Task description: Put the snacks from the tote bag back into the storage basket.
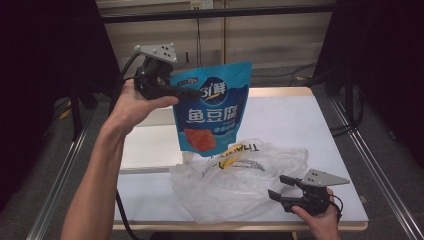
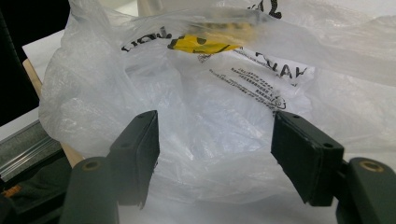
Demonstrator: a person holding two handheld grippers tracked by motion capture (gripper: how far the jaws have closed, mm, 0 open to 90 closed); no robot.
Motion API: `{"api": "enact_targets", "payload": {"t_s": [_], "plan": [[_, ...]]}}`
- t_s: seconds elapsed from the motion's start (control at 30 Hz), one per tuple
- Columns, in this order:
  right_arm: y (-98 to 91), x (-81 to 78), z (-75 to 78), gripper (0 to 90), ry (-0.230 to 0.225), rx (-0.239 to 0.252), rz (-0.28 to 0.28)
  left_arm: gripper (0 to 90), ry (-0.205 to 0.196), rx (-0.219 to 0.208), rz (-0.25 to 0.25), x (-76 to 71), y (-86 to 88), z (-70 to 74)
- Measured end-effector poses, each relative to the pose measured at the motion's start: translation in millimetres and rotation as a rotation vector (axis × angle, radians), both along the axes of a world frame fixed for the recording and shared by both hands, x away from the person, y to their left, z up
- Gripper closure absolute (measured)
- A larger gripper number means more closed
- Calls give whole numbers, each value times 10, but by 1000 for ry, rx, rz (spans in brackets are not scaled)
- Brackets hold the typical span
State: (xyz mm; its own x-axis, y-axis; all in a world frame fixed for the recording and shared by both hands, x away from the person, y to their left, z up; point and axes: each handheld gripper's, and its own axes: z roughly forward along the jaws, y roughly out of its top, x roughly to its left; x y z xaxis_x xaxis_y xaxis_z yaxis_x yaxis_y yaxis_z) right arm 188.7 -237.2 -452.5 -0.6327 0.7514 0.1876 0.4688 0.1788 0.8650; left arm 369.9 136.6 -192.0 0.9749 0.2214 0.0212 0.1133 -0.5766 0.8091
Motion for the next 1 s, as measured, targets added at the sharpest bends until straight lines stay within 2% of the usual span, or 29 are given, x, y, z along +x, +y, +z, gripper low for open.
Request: {"api": "enact_targets", "payload": {"t_s": [0.07, 0.1, 0.2, 0.3, 0.37, 0.5, 0.6, 0.63, 0.8, 0.9, 1.0], "plan": [[3, -2, 1, 321, 2, -1, 1, 900, 4, -2, 19, 24, 52, -12], [5, -1, 1, 321, -3, -2, 3, 900, 10, -2, 13, 33, 74, -22], [4, -1, 1, 321, -3, -2, 3, 900, 5, 26, 16, 50, 117, -42], [-3, 8, -4, 320, 0, -2, -1, 900, 7, 34, 29, 82, 192, -39], [-1, 8, -3, 321, 1, -1, 2, 900, 5, 32, 34, 95, 246, -29], [5, 15, -10, 321, 4, -1, 3, 900, 14, -11, 67, 122, 374, -19], [5, 9, -10, 319, 8, 2, 1, 900, 12, -17, 93, 152, 461, -34], [3, 11, -12, 318, 7, 2, 1, 900, 17, -20, 114, 179, 494, -45], [-10, 25, -27, 317, 13, 9, 1, 900, 38, -31, 148, 282, 651, -91], [-16, 30, -34, 317, 17, 11, -1, 900, 29, -12, 161, 325, 735, -76], [-20, 25, -37, 316, 23, 16, -9, 900, 35, -17, 189, 385, 830, -67]]}}
